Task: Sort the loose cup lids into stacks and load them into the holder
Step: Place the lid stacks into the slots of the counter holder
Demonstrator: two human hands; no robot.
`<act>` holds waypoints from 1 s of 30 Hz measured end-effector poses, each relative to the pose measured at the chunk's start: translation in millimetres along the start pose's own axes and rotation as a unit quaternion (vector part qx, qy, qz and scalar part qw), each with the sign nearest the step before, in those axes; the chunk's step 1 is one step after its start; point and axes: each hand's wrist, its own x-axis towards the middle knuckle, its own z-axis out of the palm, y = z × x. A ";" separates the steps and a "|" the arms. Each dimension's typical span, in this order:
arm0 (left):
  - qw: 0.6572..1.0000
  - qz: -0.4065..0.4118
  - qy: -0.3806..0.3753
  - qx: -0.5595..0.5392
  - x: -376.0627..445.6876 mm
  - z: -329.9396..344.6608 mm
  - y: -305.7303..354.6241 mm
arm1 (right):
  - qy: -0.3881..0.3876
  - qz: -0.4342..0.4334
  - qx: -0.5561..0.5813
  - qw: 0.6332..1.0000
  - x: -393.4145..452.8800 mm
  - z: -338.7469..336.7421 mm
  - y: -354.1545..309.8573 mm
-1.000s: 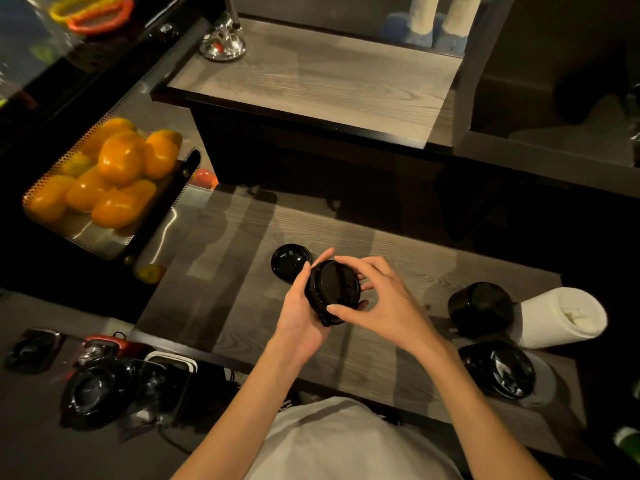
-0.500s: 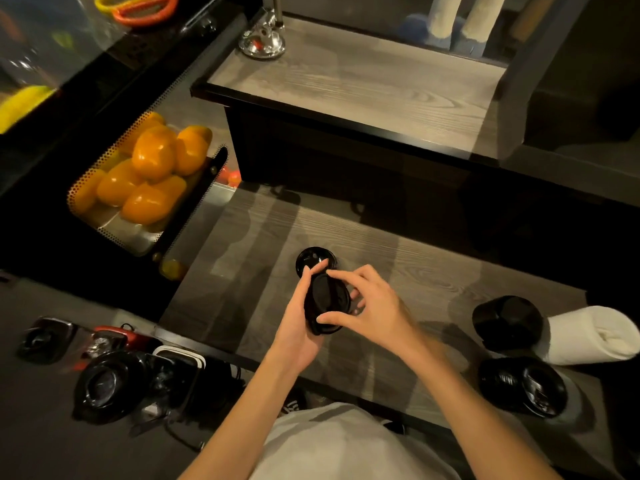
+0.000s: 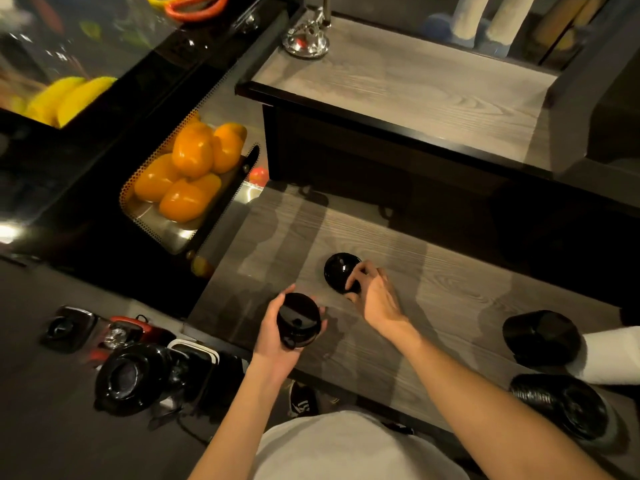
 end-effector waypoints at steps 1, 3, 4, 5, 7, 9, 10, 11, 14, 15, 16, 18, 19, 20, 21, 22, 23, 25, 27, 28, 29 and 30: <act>1.000 0.001 0.002 -0.003 0.7 -2.6 3.0 | 0.014 -0.006 0.002 1.000 -0.4 -1.1 -1.8; 1.000 0.000 -0.002 -0.007 2.5 -6.5 7.4 | 0.034 -0.008 0.022 0.999 -0.9 -8.9 -5.9; 1.000 -0.002 -0.009 -0.005 3.2 -7.4 9.0 | 0.044 0.010 0.055 0.997 -2.4 -15.5 -8.7; 1.000 -0.004 -0.014 -0.001 3.8 -7.5 9.6 | 0.050 0.037 0.117 0.991 -6.2 -23.9 -12.1; 1.000 -0.005 -0.025 0.015 4.2 -5.0 9.0 | 0.048 0.097 0.300 0.948 -18.1 -44.9 -19.7; 0.999 -0.014 -0.038 0.027 4.4 1.1 5.2 | 0.041 0.140 0.429 0.892 -29.4 -62.4 -23.9; 0.998 -0.019 -0.043 0.033 4.0 5.3 3.0 | 0.046 0.152 0.459 0.874 -33.5 -66.8 -24.6; 0.997 -0.026 -0.054 0.040 3.8 10.8 -0.3 | 0.054 0.162 0.478 0.861 -36.7 -70.4 -25.0; 0.991 -0.056 -0.091 0.078 -2.8 33.4 -10.6 | 0.062 0.173 0.496 0.849 -43.6 -78.7 -30.0; 0.988 -0.071 -0.105 0.085 -5.6 41.3 -15.6 | 0.064 0.173 0.500 0.846 -46.9 -82.0 -30.8; 0.985 -0.090 -0.118 0.083 -9.6 47.7 -18.9 | 0.065 0.171 0.502 0.845 -49.1 -85.7 -32.6; 0.979 -0.114 -0.147 0.083 -13.7 59.2 -28.0 | 0.088 0.158 0.475 0.861 -52.9 -93.6 -30.3; 0.976 -0.117 -0.163 0.081 -15.0 61.4 -29.7 | 0.095 0.146 0.446 0.878 -52.3 -94.5 -30.6; 0.972 -0.128 -0.178 0.084 -17.5 67.1 -35.9 | 0.105 0.136 0.415 0.894 -55.7 -96.1 -24.1; 0.968 -0.139 -0.193 0.080 -18.3 70.0 -39.9 | 0.109 0.124 0.389 0.906 -58.3 -96.4 -21.0; 0.965 -0.146 -0.202 0.080 -19.8 73.9 -43.5 | 0.112 0.108 0.366 0.918 -63.1 -96.8 -17.5; 0.963 -0.151 -0.211 0.077 -20.3 76.6 -46.9 | 0.117 0.094 0.339 0.929 -67.7 -96.7 -13.0; 0.959 -0.161 -0.218 0.083 -21.2 82.8 -55.9 | 0.127 0.072 0.275 0.950 -80.4 -100.0 -1.6; 0.958 -0.165 -0.217 0.090 -22.5 88.1 -62.7 | 0.117 0.067 0.244 0.960 -94.1 -108.1 5.6; 0.957 -0.165 -0.220 0.096 -24.4 92.0 -66.5 | 0.107 0.065 0.240 0.963 -101.5 -113.8 10.5; 0.956 -0.163 -0.221 0.101 -25.2 94.3 -68.6 | 0.093 0.058 0.244 0.964 -107.2 -118.6 14.0; 0.956 -0.160 -0.222 0.109 -27.5 97.6 -70.5 | 0.074 0.049 0.253 0.963 -113.8 -124.4 17.6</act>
